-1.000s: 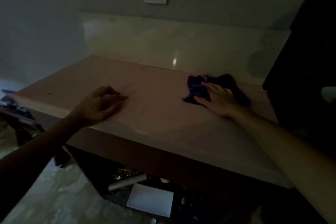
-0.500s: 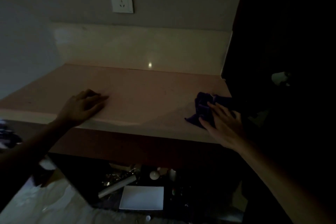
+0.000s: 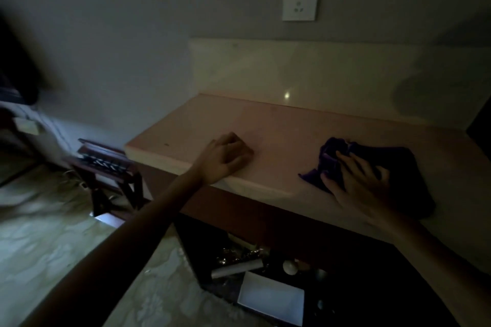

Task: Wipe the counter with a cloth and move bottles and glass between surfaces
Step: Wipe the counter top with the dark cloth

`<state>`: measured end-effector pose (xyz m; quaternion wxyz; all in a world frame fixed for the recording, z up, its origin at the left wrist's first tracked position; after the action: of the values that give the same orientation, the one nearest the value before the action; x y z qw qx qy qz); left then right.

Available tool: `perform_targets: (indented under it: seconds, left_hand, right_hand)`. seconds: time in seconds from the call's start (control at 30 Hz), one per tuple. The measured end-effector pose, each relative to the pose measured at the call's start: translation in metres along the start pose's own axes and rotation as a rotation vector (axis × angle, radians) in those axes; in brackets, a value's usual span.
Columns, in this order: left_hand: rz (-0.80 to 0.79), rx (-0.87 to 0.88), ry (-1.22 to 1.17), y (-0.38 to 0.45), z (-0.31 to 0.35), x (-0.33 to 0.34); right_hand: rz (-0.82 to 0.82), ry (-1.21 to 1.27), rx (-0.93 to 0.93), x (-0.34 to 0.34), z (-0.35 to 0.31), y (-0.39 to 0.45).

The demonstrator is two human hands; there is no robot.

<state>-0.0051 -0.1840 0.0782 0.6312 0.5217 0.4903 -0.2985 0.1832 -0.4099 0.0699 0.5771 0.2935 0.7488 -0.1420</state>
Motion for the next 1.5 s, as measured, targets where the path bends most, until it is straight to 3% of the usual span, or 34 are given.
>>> perform_targets:
  seconds: [0.5, 0.73, 0.97, 1.13, 1.4, 1.5]
  left_hand:
    - [0.143, -0.429, -0.077, -0.129, -0.282, -0.077]
    - [0.138, -0.489, -0.059, -0.171, -0.341, -0.093]
    - [0.153, -0.476, -0.087, -0.164, -0.317, -0.099]
    - [0.212, -0.406, -0.117, -0.139, -0.262, -0.099]
    - [0.182, -0.257, -0.154, -0.071, -0.135, -0.061]
    - [0.179, -0.181, -0.163, -0.036, -0.070, -0.046]
  right_hand:
    - [-0.075, 0.169, -0.432, 0.133, -0.393, 0.115]
    - [-0.060, 0.144, -0.597, 0.162, -0.487, 0.113]
    - [-0.046, -0.012, -0.796, 0.160, -0.482, 0.083]
    - [-0.074, -0.040, -0.848, 0.144, -0.433, 0.070]
    - [-0.210, 0.080, -0.587, 0.090, -0.263, 0.062]
    - [-0.191, 0.072, -0.468, 0.065, -0.192, 0.056]
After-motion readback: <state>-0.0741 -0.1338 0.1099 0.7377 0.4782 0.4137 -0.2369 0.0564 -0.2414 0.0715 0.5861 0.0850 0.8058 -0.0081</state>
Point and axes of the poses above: each hand's wrist, its own y-axis towards the middle knuckle, its own x-axis out of the palm, z = x × y, the point moved 9 cm from there along y, towards the middle knuckle, and after that the axes turned 13 degrees about y, right-handed, at the moved point
